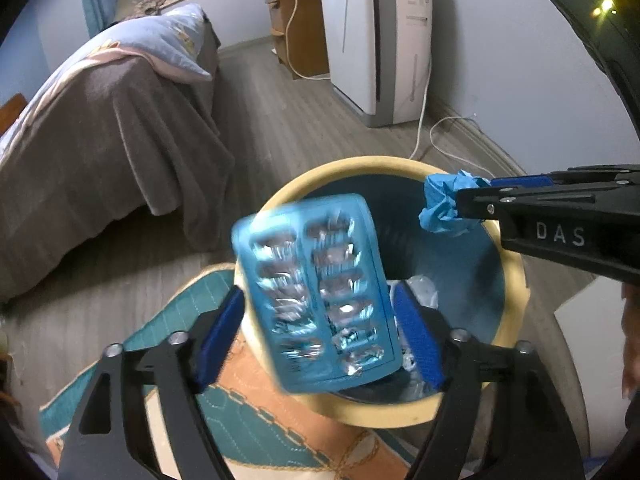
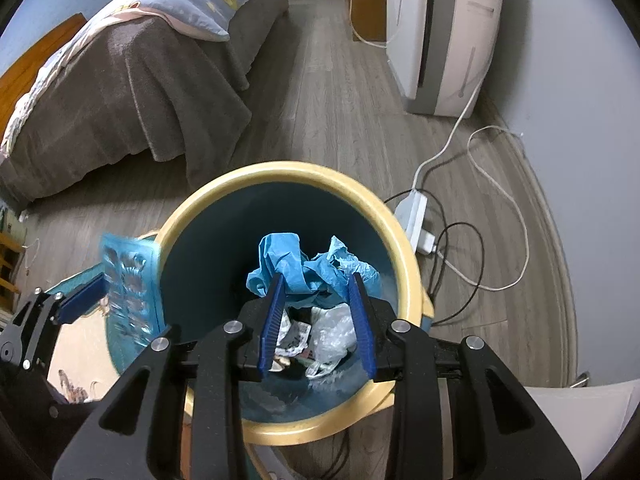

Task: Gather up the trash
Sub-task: 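Carry the glove with right tool over the bin while left tool brings the blister pack, then open both tools to drop the glove and blister pack into the bin, then grasp the blue face mask with right tool while left tool grasps the pink snack wrapper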

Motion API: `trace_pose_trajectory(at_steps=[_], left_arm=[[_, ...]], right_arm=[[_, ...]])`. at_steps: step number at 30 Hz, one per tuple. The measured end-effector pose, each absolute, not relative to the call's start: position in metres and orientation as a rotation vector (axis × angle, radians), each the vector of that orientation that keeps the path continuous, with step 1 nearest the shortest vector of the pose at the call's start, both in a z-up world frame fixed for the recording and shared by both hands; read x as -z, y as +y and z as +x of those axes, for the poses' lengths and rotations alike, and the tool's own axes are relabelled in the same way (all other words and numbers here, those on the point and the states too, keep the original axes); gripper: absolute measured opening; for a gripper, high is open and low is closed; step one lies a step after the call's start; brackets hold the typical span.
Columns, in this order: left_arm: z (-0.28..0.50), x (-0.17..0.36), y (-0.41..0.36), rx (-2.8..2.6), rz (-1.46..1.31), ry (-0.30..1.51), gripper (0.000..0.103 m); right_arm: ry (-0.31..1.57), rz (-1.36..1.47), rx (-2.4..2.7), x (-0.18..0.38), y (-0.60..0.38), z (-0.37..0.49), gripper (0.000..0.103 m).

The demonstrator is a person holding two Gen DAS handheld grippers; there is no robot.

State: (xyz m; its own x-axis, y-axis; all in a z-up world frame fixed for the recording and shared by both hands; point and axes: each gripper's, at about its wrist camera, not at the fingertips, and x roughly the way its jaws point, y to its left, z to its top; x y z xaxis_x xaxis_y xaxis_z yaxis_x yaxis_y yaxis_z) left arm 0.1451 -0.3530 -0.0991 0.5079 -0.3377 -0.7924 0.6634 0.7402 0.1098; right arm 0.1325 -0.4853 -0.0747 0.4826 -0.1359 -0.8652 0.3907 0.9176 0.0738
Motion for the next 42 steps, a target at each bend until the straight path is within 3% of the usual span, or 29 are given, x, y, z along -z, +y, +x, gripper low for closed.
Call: trace_pose_trajectory(at_steps=[3, 10, 13, 28, 42], left_arm=[[0.146, 0.101, -0.352, 0.606, 0.437, 0.832, 0.090], [0.147, 0.098, -0.332, 0.573, 0.382, 0.850, 0.094], [0.143, 0.090, -0.313, 0.554, 0.348, 0.856, 0.094], [0.084, 0.034, -0.143, 0.320, 0.288, 0.879, 0.097], [0.067, 0.084, -0.056, 0.233, 0.262, 0.999, 0.097]], right_arm=[[1.005, 0.278, 0.338, 0.073, -0.485, 0.134, 0.046], [0.984, 0.247, 0.354, 0.065, -0.480, 0.134, 0.088], [0.979, 0.246, 0.342, 0.059, -0.476, 0.132, 0.096], [1.004, -0.046, 0.119, 0.035, -0.354, 0.109, 0.097], [1.212, -0.067, -0.008, 0.109, -0.250, 0.088, 0.097]])
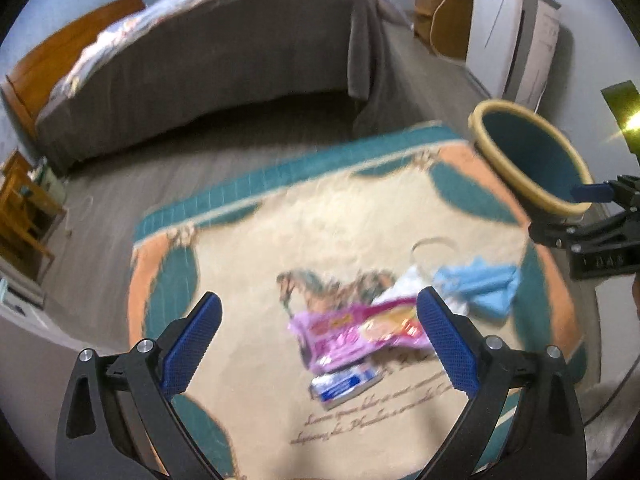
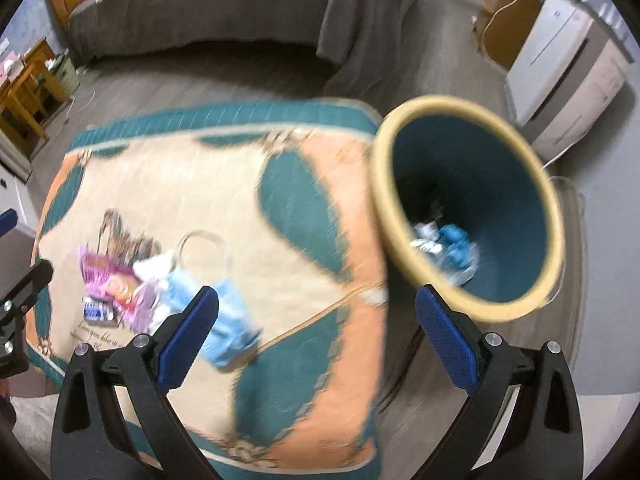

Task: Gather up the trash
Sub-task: 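Grasp the blue face mask with right tool while left tool grasps the pink snack wrapper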

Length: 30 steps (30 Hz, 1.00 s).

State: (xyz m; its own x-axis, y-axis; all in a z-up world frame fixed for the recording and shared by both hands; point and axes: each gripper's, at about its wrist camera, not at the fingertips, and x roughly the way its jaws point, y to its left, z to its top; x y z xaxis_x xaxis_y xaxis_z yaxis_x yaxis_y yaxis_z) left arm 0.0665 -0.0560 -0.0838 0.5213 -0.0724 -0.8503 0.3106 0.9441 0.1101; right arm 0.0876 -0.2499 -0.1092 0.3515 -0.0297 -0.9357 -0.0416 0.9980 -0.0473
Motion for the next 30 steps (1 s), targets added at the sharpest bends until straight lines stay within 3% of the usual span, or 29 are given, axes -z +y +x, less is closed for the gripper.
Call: trace_pose_trajectory(at_steps=[4, 9, 12, 14, 16, 18, 22, 27, 29, 30], left_arm=[[0.067, 0.106, -0.044, 0.234, 0.282, 1.048, 0.097], [0.069, 0.122, -0.040, 0.257, 0.312, 1.088, 0.097], [0.072, 0.130, -0.036, 0.258, 0.295, 1.111, 0.097], [0.075, 0.135, -0.032, 0.256, 0.266, 1.128, 0.095], [0.080, 0.139, -0.030, 0.256, 0.233, 1.142, 0.092], [0.084, 0.142, -0.029, 0.261, 0.213, 1.155, 0.082], [0.091, 0.151, -0.030, 0.278, 0.189, 1.190, 0.065], [0.092, 0.162, -0.036, 0.304, 0.192, 1.228, 0.053], [0.092, 0.163, -0.039, 0.315, 0.208, 1.231, 0.041], [0.091, 0.163, -0.041, 0.320, 0.220, 1.229, 0.030]], right_arm=[[1.254, -0.124, -0.046, 0.124, -0.229, 0.086, 0.095], [1.300, -0.167, -0.089, 0.139, -0.209, 0.086, 0.081], [1.328, -0.183, -0.096, 0.146, -0.204, 0.088, 0.057], [1.344, -0.176, -0.111, 0.148, -0.202, 0.089, 0.035], [1.342, -0.188, -0.120, 0.147, -0.200, 0.090, 0.027], [1.328, -0.197, -0.116, 0.143, -0.201, 0.092, 0.020], [1.289, -0.187, -0.117, 0.129, -0.206, 0.096, 0.018], [1.249, -0.170, -0.118, 0.115, -0.212, 0.102, 0.018], [1.244, -0.155, -0.123, 0.112, -0.216, 0.104, 0.018], [1.241, -0.153, -0.123, 0.111, -0.217, 0.105, 0.018]])
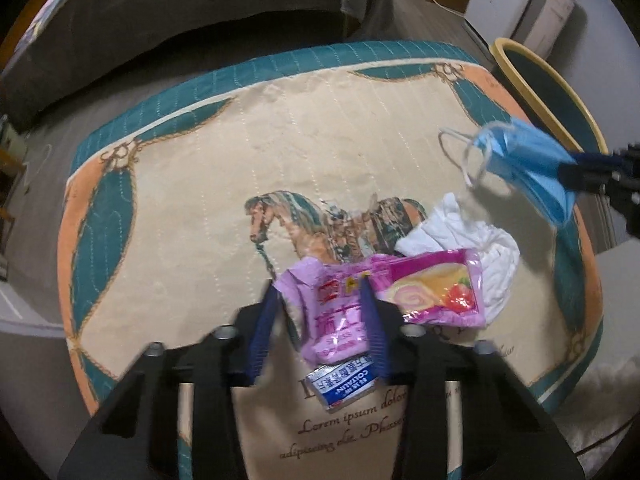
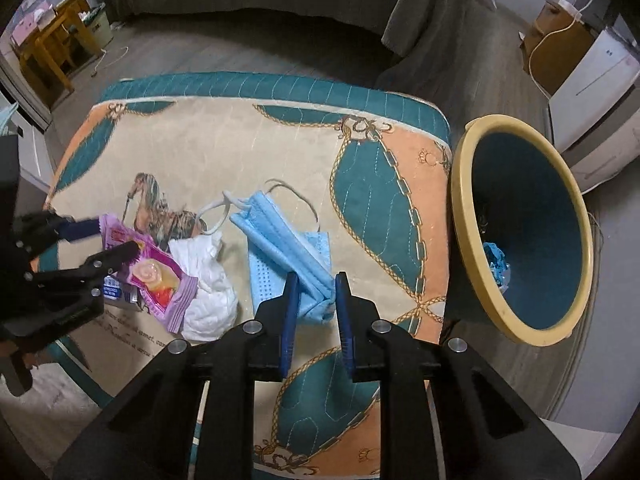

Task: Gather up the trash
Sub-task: 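Grasp the blue face mask with right tool while left tool grasps the pink snack wrapper, then carry the mask with right tool over the bin while left tool carries the wrapper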

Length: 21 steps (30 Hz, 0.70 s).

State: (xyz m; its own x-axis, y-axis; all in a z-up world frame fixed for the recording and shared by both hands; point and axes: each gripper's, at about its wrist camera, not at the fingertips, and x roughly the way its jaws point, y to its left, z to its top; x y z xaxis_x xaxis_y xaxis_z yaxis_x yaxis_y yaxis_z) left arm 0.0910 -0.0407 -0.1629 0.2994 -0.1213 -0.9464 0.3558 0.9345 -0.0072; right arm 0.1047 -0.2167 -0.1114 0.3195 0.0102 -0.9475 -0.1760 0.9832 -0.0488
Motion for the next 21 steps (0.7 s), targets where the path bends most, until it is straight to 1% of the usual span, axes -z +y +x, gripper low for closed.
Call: trace_pose_trajectory(at_steps=[1, 2, 5, 11, 21], left_arm=[[0.090, 0.162, -0.043, 0.327, 0.230, 1.226, 0.021], [0.089, 0.162, -0.044, 0.329, 0.239, 1.222, 0.017], [0.088, 0.157, -0.047, 0.340, 0.237, 1.203, 0.008], [0.087, 0.133, -0.051, 0.342, 0.246, 1.115, 0.006], [0.097, 0.069, -0.066, 0.335, 0.260, 0.917, 0.006]], right_arm=[[1.238, -0.152, -0.121, 0.111, -0.219, 0.106, 0.018], [1.234, -0.151, -0.120, 0.109, -0.220, 0.107, 0.018], [1.221, -0.140, -0.120, 0.102, -0.224, 0.103, 0.018], [1.184, -0.113, -0.106, 0.088, -0.235, 0.107, 0.018], [1.083, -0.068, -0.080, 0.048, -0.260, 0.115, 0.018]])
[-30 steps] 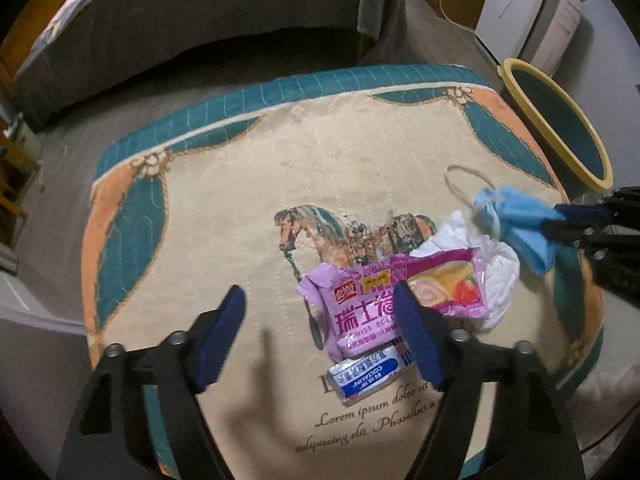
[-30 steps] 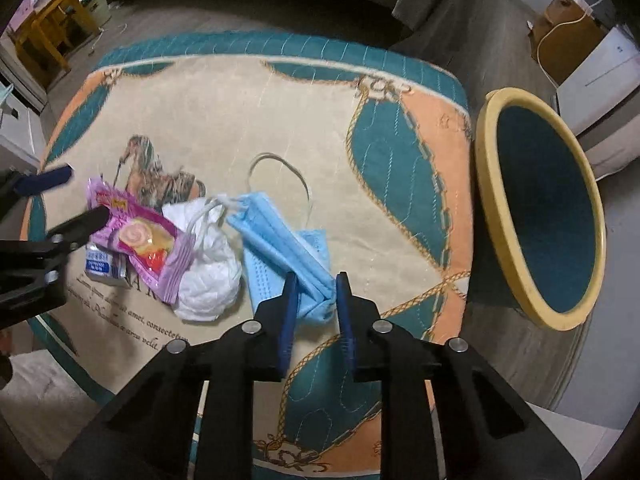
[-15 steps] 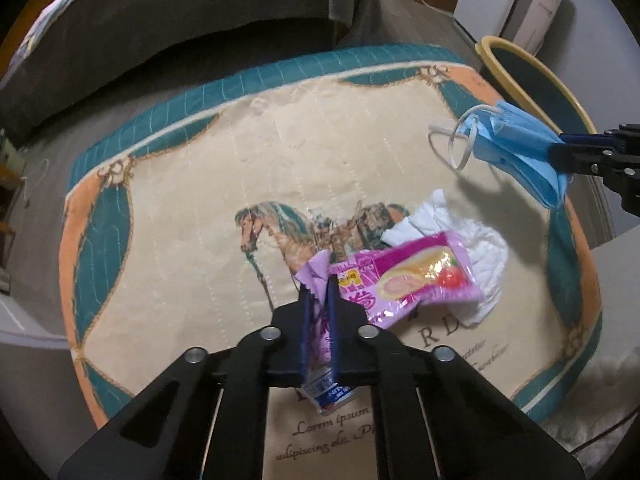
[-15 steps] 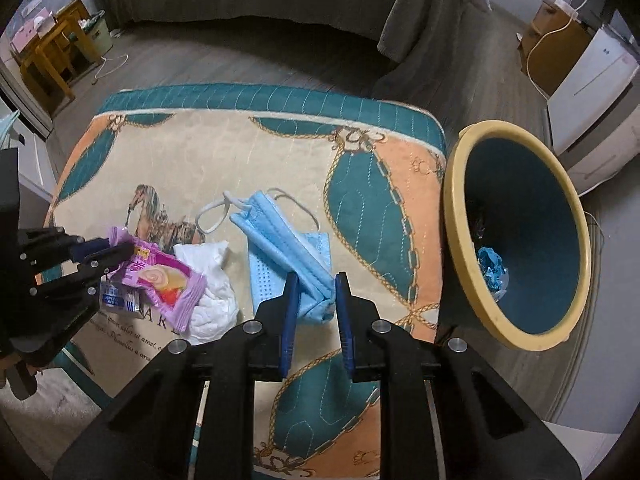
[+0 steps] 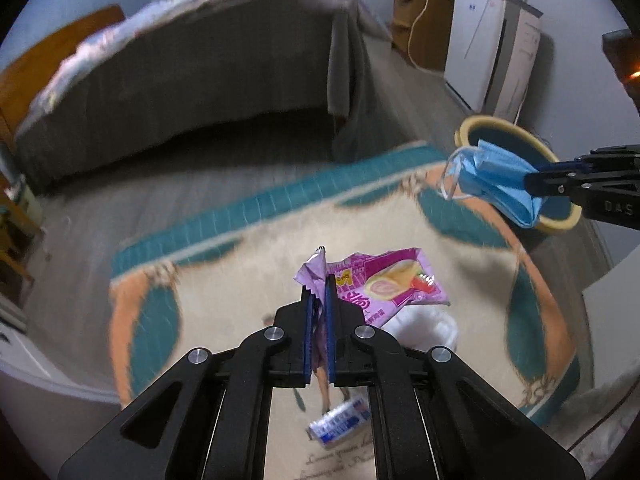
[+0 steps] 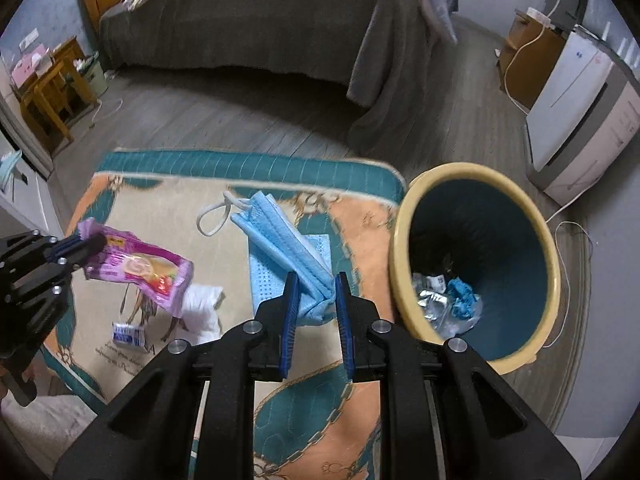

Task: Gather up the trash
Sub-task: 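Carry the mask with right tool over the bin while left tool carries the wrapper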

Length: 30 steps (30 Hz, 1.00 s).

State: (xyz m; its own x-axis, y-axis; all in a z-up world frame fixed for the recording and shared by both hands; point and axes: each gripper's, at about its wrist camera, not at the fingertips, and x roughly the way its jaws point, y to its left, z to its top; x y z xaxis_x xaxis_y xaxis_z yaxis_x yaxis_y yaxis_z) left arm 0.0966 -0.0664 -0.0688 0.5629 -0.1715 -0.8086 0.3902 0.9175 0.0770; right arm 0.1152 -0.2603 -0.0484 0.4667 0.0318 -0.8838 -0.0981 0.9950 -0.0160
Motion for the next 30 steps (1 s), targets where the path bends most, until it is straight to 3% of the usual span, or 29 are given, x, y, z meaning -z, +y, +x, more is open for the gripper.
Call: trace_pose_trajectory(at_steps=[11, 30], left_arm=[[0.095, 0.028, -0.087, 0.355, 0.221, 0.811, 0.006], [0.093, 0.036, -0.136, 0.424, 0.256, 0.822, 0.006]], right_arm=[[1.031, -0.003, -0.055, 0.027, -0.292, 0.114, 0.018], [0.973, -0.019, 0.026, 0.002, -0.348, 0.111, 0.018]])
